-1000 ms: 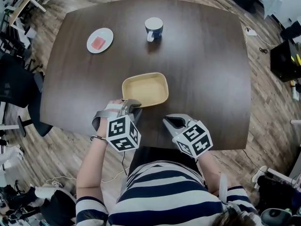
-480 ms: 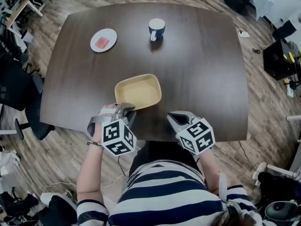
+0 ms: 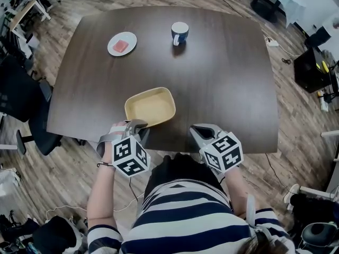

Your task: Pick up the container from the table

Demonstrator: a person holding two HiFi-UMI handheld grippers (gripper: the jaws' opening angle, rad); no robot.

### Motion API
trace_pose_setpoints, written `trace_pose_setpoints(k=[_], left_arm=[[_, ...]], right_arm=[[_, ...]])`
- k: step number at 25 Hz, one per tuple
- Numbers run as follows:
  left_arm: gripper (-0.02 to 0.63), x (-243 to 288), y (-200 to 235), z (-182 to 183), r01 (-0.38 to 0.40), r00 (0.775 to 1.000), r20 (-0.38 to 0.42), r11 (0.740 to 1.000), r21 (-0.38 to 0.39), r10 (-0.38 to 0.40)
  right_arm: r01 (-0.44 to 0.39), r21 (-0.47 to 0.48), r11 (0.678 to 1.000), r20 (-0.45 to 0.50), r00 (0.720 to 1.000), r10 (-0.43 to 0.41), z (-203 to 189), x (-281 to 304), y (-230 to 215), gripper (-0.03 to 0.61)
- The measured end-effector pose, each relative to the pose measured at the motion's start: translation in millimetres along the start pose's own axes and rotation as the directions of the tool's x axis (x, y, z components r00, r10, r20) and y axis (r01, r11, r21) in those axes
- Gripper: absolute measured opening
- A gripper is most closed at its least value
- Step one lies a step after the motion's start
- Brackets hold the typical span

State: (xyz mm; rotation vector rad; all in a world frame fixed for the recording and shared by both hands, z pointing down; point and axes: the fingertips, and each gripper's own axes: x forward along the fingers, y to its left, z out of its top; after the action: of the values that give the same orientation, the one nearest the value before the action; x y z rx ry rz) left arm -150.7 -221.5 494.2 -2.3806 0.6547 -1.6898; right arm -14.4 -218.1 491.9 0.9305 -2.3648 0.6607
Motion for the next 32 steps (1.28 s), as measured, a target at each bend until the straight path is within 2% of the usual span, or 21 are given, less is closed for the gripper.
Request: trace_pose_setpoints(k=[18, 32], left_arm=[[0.0, -32, -47, -41, 0.014, 0.999, -0.039, 0.999, -0.046, -0.016], [0.0, -46, -66, -56, 0.02, 0.999, -0.043, 0.997, -0.079, -0.023]], right_arm=[[0.015, -0.028, 0.999, 0.016, 1.0, -0.015, -15, -20, 43, -0.002], [0.038, -0.036, 0.999, 0.031, 0.999, -0.037, -17, -30, 53, -0.003]])
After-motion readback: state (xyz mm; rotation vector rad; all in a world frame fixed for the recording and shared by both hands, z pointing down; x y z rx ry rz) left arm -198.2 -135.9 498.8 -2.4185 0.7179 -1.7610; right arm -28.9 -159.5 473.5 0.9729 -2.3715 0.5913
